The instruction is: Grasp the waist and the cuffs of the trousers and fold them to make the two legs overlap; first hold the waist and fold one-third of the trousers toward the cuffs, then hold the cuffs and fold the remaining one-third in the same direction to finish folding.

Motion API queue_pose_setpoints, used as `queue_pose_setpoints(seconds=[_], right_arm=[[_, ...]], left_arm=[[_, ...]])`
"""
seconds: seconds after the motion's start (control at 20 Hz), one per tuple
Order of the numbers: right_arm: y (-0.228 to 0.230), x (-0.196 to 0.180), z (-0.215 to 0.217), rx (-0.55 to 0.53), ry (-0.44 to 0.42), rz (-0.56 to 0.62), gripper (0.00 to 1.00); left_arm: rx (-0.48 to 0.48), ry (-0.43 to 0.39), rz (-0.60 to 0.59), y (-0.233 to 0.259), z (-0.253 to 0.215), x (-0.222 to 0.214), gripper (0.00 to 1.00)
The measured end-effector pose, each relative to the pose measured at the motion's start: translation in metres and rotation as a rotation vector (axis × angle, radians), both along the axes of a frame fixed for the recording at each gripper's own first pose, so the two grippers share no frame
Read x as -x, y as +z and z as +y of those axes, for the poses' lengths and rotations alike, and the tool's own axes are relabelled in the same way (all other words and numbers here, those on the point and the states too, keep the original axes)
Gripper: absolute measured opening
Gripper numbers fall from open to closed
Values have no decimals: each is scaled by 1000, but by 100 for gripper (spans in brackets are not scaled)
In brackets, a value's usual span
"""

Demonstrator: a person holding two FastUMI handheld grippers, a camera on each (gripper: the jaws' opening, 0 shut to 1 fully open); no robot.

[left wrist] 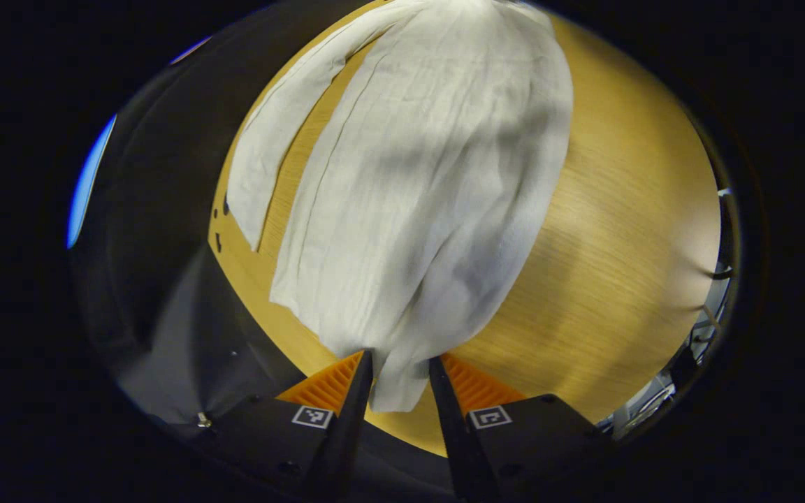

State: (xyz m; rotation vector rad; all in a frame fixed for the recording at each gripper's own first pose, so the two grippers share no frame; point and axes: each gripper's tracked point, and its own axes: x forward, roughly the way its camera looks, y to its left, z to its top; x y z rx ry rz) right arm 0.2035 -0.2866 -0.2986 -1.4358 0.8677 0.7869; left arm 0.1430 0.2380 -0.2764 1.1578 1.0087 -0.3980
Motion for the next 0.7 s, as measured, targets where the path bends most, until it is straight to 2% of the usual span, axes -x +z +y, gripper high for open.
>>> queue_pose_setpoints(seconds=[0.05, 0.1, 0.25, 0.4, 0.45, 0.55, 0.7], right_arm=[[0, 0, 0, 5, -2, -2, 6], [0, 1, 0, 11, -3, -3, 6], [0, 0, 0, 25, -9, -6, 6], [2, 0, -1, 6, -20, -19, 6], [1, -1, -3, -4, -37, -19, 5], [2, -4, -4, -16, -87, -21, 6], [12, -5, 0, -36, -99, -58, 6]], left_arm=[[2, 1, 23, -3, 0, 2, 47], [7, -3, 42, -4, 0, 5, 44], [23, 21, 42, -8, -1, 6, 19], [19, 64, 23, -9, 1, 9, 16], [23, 72, 3, -10, -1, 9, 11], [9, 84, -55, -10, -1, 8, 6], [-30, 163, -141, -11, -3, 11, 6]])
